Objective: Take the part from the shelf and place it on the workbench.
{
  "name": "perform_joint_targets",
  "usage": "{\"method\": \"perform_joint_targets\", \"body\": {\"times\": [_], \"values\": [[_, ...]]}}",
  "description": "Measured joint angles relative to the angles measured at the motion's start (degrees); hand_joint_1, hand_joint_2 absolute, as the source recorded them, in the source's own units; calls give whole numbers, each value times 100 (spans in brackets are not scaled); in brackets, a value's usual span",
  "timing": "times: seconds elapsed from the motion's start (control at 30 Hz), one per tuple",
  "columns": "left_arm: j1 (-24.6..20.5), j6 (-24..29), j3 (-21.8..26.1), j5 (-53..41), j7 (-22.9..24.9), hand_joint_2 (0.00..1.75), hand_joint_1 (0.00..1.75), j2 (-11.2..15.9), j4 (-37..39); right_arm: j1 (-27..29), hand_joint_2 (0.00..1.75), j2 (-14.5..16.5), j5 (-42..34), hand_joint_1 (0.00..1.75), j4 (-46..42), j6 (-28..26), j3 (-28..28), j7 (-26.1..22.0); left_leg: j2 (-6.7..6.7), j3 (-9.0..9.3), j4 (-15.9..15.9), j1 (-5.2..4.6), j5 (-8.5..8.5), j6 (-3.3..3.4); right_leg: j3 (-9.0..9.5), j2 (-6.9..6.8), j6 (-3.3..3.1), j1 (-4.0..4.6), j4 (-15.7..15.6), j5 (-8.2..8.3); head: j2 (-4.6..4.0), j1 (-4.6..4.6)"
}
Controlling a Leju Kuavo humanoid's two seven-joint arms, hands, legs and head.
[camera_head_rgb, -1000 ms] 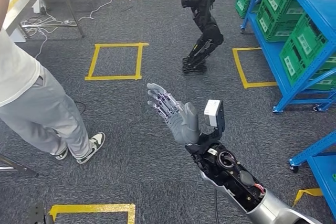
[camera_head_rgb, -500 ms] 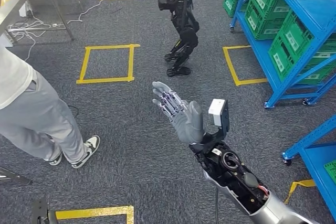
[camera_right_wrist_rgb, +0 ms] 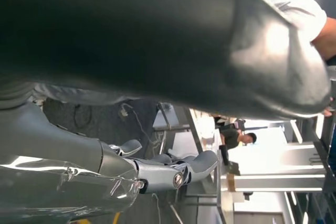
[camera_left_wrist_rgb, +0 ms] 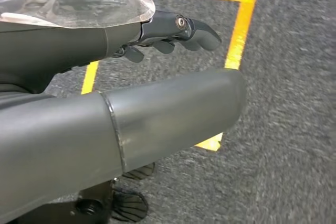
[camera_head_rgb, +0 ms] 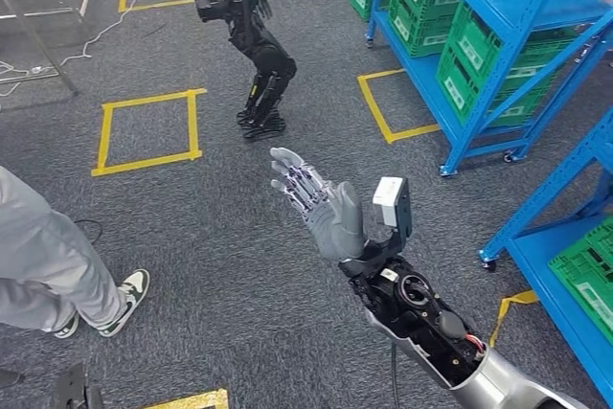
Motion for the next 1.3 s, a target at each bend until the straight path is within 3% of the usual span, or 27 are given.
{"method": "perform_joint_targets", "body": {"times": [0.07,0.13,0.17,0.23,0.3,0.33,0.37,0.4,0.47,0.53,0.63,0.7,0.8,0.83,0.87,0.9,0.93,1.0,1.03,1.1,1.17,1.23,1.3], "values": [[-13,0,0,-19,7,0,0,10,-1,6,0,-1,0,0,-18,-16,0,0,-55,125,-282,-20,39,24,-26,64,47,-2,1,6,0,-5],[-25,0,0,-48,27,0,0,-4,0,23,0,-6,0,0,-40,-40,-7,1,9,139,-319,-10,62,61,-54,89,109,-17,13,-4,0,-8],[-34,0,0,-66,37,0,0,-14,0,32,0,-12,0,0,-56,-57,-15,1,40,153,-340,1,74,84,-95,39,142,-17,96,-65,0,6],[-49,0,0,-98,51,0,0,-33,-1,48,0,-32,0,0,-93,-90,-32,4,112,176,-371,20,87,123,-319,-129,205,-26,593,-354,0,61],[-52,1,0,-133,68,0,0,-42,0,81,0,-47,10,0,-115,-138,-38,14,184,180,-370,13,78,144,-685,-236,259,-53,1394,-708,0,103],[-53,1,0,-153,78,0,0,-50,0,113,0,-51,20,0,-124,-163,-40,22,223,184,-368,10,73,146,-815,-255,277,-69,1665,-781,0,103],[-56,1,0,-175,91,0,0,-62,0,152,0,-53,32,0,-138,-192,-45,34,259,190,-367,10,65,143,-847,-274,290,-83,1725,-744,0,105],[-63,-1,0,-196,106,0,0,-75,0,186,0,-54,46,0,-156,-214,-54,44,291,203,-364,12,54,134,-754,-295,297,-96,1532,-596,0,109],[-86,-8,0,-235,139,0,0,-102,0,225,0,-54,73,0,-198,-242,-78,57,348,239,-358,7,23,97,-340,-411,287,-96,695,-208,0,122],[-113,-13,0,-257,163,0,0,-113,0,243,0,-54,99,0,-237,-247,-104,60,399,250,-341,-17,-3,49,-39,-516,225,-62,112,-47,0,125],[-134,-11,0,-262,169,0,0,-120,-1,320,0,-54,135,0,-279,-208,-144,64,504,244,-329,-21,-25,-27,-2,-439,107,-32,19,-43,0,92],[-149,-11,0,-262,166,0,0,-126,1,340,0,-54,148,0,-301,-173,-168,64,436,168,-127,-3,-182,-84,-1,-347,40,-36,-7,-12,0,60],[-150,-11,0,-261,159,0,0,-125,1,331,0,-54,153,0,-320,-151,-181,67,205,-368,1008,7,-723,-114,-9,-224,-19,-34,-19,9,0,16],[-140,-13,0,-262,161,0,0,-123,0,333,0,-54,153,0,-319,-146,-181,69,179,-554,1359,6,-830,-111,-13,-173,-29,-27,-18,11,0,12],[-131,-14,0,-264,163,0,0,-124,1,335,0,-54,153,0,-319,-140,-181,70,167,-651,1509,5,-827,-101,-14,-117,-34,-21,-17,12,0,10],[-125,-19,0,-268,167,0,0,-124,1,334,0,-54,153,0,-318,-133,-181,70,157,-627,1413,5,-706,-84,-12,-57,-35,-18,-15,14,0,9],[-126,-26,0,-273,169,0,0,-124,0,330,0,-54,152,0,-318,-123,-181,69,124,-486,1084,5,-492,-61,-9,8,-35,-17,-11,16,0,7],[-143,-42,0,-278,172,0,0,-111,0,308,0,-54,145,0,-317,-99,-181,66,-88,-81,199,13,-90,-6,-16,130,-22,-12,1,17,0,5],[-152,-48,0,-275,173,0,0,-98,-1,291,0,-54,139,0,-316,-85,-181,62,-182,61,-113,12,10,11,-31,187,-3,-14,7,22,0,5],[-162,-50,0,-266,172,0,0,-81,-2,262,0,-54,119,0,-310,-60,-179,55,-223,149,-315,0,21,26,-67,297,53,-30,7,38,0,5],[-172,-56,0,-261,170,0,0,-84,-3,246,0,-54,101,0,-304,-50,-178,48,-102,173,-353,2,41,66,-108,354,121,-48,19,30,0,6],[-179,-63,0,-262,167,0,0,-87,-3,211,0,-54,91,0,-298,-49,-180,40,31,206,-403,22,61,115,-285,135,179,-35,370,-187,0,50],[-171,-65,0,-263,164,0,0,-79,-3,181,0,-54,80,0,-283,-49,-179,32,166,218,-411,13,55,137,-656,-168,222,-48,1182,-577,0,95]]}}
